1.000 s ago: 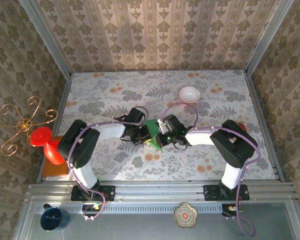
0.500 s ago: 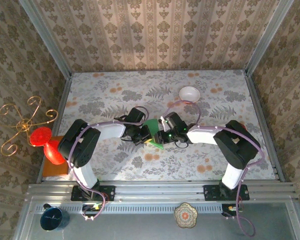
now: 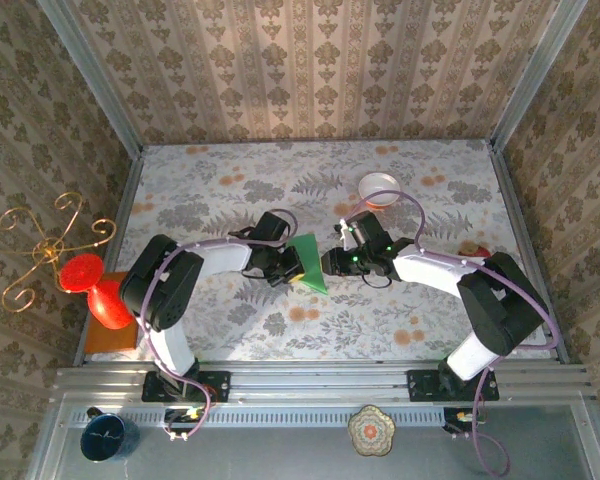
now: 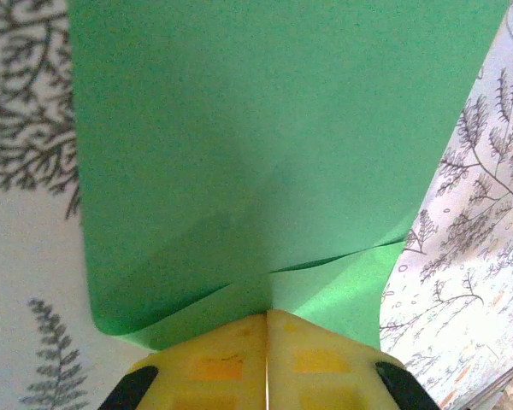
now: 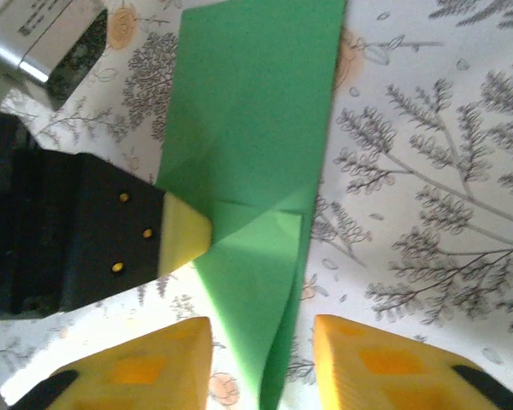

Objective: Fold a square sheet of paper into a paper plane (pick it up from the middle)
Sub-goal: Third fold the triangle at the center of the table.

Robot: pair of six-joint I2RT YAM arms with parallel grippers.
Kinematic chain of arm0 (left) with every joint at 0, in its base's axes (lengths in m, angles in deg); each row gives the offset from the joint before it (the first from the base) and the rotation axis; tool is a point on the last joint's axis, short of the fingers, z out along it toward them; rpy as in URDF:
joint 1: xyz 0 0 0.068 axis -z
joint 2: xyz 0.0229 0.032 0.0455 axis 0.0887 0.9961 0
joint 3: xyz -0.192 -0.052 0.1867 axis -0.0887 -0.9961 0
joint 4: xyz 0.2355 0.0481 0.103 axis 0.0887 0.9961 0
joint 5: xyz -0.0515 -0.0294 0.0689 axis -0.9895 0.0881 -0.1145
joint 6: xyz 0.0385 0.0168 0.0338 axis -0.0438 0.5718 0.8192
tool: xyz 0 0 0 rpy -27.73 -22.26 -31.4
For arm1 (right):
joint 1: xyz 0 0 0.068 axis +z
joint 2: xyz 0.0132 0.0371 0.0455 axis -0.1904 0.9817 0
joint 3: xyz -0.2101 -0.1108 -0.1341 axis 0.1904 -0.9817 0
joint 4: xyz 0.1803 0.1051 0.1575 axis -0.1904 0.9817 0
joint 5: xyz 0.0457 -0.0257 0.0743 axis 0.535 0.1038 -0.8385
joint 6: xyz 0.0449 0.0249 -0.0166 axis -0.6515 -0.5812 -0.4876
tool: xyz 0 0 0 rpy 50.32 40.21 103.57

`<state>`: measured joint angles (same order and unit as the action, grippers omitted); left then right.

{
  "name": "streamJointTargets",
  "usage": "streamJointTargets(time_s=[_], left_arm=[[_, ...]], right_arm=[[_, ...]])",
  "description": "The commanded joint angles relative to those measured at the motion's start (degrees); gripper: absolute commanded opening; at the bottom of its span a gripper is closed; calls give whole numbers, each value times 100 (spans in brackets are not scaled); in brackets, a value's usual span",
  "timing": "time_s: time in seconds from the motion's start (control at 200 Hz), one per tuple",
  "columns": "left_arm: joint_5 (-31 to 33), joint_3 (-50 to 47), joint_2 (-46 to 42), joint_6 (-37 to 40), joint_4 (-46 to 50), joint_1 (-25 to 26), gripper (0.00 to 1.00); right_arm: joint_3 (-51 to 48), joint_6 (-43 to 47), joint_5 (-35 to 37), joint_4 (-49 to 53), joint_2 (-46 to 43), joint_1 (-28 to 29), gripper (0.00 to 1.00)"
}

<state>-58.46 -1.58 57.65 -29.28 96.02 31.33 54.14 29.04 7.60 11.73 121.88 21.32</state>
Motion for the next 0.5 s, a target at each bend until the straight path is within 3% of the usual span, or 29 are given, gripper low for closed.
streamJointTargets(time_s=[0.0,0.11,0.495], left_arm=[[303,49,286,278,322,-74,10],[258,117,334,374,370,-83,10],[3,231,449,515,341,-92,10]], right_arm=[[34,-129,-564,40,136,40,30],[165,-140,-754,40,346,150,23],[642,-185,-816,62,1038,392,16]])
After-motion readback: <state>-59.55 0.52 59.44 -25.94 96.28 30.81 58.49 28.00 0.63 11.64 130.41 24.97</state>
